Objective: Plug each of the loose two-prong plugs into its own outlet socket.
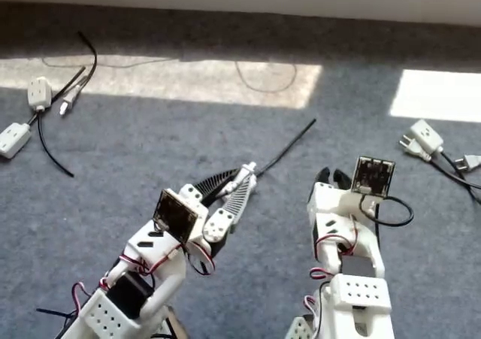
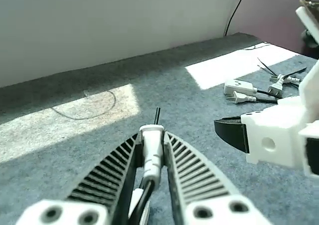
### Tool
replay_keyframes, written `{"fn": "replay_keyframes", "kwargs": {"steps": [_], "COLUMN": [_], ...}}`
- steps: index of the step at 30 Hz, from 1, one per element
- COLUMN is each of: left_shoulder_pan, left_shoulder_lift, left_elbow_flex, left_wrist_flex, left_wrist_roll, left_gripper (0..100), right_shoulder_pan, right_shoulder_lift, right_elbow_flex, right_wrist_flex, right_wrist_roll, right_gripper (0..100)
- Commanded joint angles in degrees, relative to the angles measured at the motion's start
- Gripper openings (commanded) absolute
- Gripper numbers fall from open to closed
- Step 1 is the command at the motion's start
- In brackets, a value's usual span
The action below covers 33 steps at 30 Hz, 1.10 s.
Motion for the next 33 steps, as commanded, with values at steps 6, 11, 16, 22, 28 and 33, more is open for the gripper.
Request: {"fn": "replay_keyframes", "kwargs": {"steps": [6,11,16,22,28,33], "left_shoulder_pan": [-7.3,-12.3,-13.2,-13.2,-12.7,-11.2], "left_shoulder_lift": [1.7,22.8,56.8,79.3,80.1,80.7], "left_elbow_flex": [-11.7,-24.4,-46.1,-63.9,-69.7,-69.8], "left_wrist_flex": [12.4,12.6,21.3,31.9,40.7,43.2], "left_wrist_roll": [0.0,0.2,3.8,15.1,36.9,44.3], "left_gripper": [1,1,1,1,1,1], "right_shoulder_pan": [0.6,0.6,0.4,0.2,0.2,0.2], "right_shoulder_lift": [-0.7,-0.7,-0.7,-0.7,-0.7,-0.7], "right_elbow_flex": [0.3,0.3,0.4,0.4,0.4,0.4], "right_wrist_flex": [-1.1,-1.2,-1.3,-1.5,-1.5,-1.5], "right_wrist_roll": [-0.6,-0.5,-0.4,-0.4,-0.4,-0.4], "right_gripper": [8.4,8.4,8.4,8.4,8.4,8.4]}}
